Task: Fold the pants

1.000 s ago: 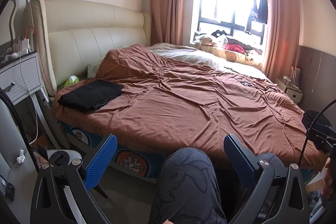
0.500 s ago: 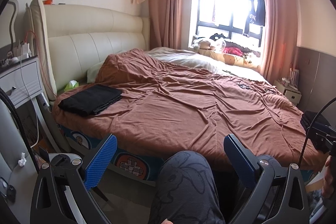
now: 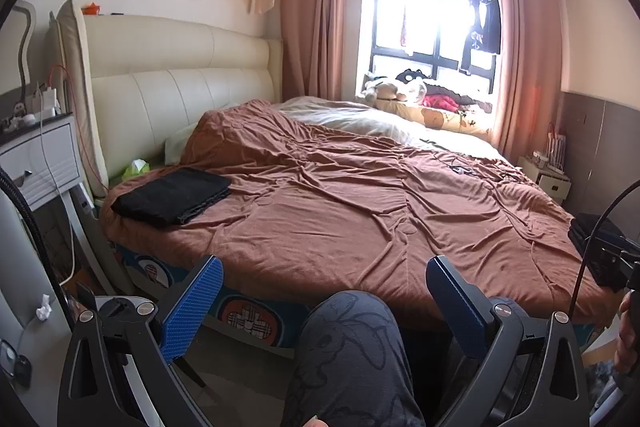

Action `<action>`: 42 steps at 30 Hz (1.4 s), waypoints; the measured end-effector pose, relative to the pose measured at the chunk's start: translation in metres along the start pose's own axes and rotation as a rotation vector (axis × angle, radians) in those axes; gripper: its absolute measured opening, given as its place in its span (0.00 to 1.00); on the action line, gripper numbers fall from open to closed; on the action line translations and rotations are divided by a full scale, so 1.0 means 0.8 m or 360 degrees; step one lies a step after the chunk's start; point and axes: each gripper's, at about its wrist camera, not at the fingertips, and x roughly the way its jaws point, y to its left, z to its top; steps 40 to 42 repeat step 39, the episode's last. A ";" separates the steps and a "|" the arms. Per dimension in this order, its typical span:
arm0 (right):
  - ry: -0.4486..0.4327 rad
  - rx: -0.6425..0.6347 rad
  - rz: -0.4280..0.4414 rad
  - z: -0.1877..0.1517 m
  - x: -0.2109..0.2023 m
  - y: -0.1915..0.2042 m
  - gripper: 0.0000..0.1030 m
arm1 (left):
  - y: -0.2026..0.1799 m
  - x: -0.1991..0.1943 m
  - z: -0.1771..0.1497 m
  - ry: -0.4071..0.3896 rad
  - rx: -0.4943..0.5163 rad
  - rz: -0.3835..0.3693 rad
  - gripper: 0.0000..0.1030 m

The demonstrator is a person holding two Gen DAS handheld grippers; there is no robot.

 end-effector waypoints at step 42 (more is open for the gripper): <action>-0.0027 -0.0004 -0.0001 -0.008 -0.017 -0.001 1.00 | -0.004 -0.032 -0.002 -0.0044 0.0009 -0.0038 0.99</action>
